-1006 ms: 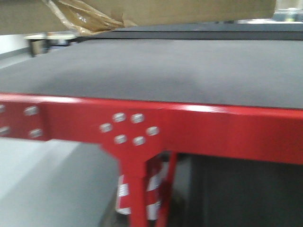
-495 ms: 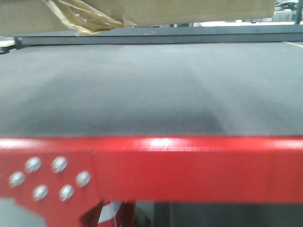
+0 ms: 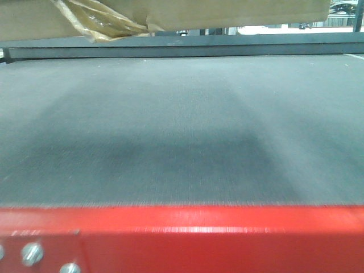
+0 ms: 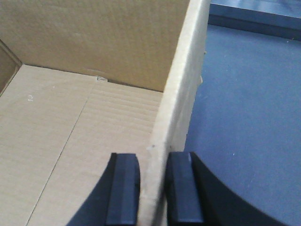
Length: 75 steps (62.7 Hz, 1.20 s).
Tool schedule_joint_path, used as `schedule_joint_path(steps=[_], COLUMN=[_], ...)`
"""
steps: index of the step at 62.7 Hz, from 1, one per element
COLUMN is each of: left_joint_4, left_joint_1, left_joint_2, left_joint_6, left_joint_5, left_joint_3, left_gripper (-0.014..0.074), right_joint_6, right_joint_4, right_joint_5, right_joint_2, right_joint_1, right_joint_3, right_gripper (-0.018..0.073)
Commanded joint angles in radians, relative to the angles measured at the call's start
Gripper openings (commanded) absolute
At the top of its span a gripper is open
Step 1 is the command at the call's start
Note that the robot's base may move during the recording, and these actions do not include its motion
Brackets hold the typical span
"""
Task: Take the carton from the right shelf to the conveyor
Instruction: 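Carry the carton over the grey conveyor belt with both grippers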
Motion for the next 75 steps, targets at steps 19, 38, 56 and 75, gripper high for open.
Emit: schedule_joint_path(steps=[19, 38, 56, 75], left_joint_4=[0.077, 0.077, 0.077, 0.077], left_joint_1=[0.002, 0.002, 0.002, 0.002], left_joint_2=[-0.008, -0.008, -0.008, -0.008], left_joint_6=[0.015, 0.015, 0.015, 0.015], left_joint_5=[0.017, 0.017, 0.017, 0.017], left_joint_3=[-0.002, -0.002, -0.002, -0.002], left_gripper=[-0.0018, -0.0018, -0.0018, -0.0018], right_joint_6=[-0.003, -0.003, -0.003, -0.003], right_joint_4=[0.0, 0.0, 0.0, 0.0], right_joint_5=[-0.051, -0.051, -0.051, -0.051], right_joint_2=[-0.022, -0.022, -0.022, -0.022], right_joint_1=[0.0, 0.0, 0.0, 0.0], right_joint_3=[-0.01, -0.01, -0.01, -0.01], right_gripper=[-0.0069, -0.0069, -0.0069, -0.0069])
